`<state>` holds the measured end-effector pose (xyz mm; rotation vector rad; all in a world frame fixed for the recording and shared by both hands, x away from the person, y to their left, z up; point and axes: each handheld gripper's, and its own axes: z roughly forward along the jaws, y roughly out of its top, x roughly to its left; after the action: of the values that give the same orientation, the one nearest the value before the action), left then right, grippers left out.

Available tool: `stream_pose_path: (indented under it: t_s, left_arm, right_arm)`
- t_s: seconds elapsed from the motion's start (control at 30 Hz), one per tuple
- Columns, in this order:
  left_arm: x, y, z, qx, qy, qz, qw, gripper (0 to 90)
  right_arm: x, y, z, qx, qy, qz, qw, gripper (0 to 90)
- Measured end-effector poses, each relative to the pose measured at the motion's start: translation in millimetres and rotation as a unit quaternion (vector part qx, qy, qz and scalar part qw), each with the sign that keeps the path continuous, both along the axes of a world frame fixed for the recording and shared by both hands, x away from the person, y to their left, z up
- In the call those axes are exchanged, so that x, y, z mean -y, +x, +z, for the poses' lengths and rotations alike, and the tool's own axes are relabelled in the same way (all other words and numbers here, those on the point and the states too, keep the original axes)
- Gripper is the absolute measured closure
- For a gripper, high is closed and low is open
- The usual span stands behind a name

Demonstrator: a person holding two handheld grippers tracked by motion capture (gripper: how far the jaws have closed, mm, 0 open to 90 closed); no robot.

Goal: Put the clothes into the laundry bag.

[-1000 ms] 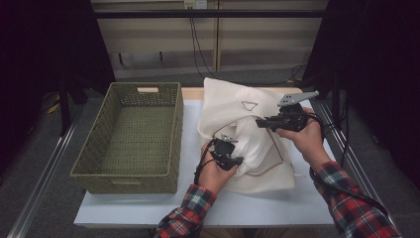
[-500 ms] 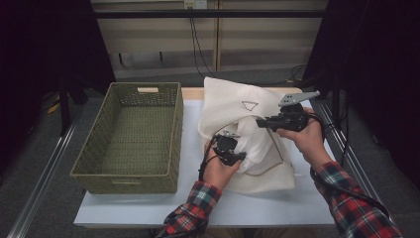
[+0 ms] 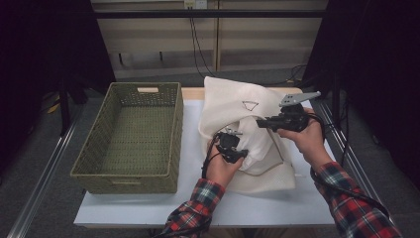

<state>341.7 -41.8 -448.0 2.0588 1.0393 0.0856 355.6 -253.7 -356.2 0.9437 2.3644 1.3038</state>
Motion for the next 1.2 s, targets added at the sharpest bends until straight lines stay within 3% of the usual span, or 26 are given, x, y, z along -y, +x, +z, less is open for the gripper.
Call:
stream_pose_path:
  t_s: [0.93,1.2]
  left_arm:
    - [21.8,18.5,-2.7,0.035,-0.024,0.028,0.9987,80.1]
    - [23.0,17.7,-6.1,0.043,-0.026,0.010,0.9987,75.3]
  right_arm:
    - [4.6,-0.1,1.6,0.000,0.010,-0.002,1.0000,86.9]
    - [4.8,-0.1,1.5,0.000,0.009,0.000,1.0000,86.9]
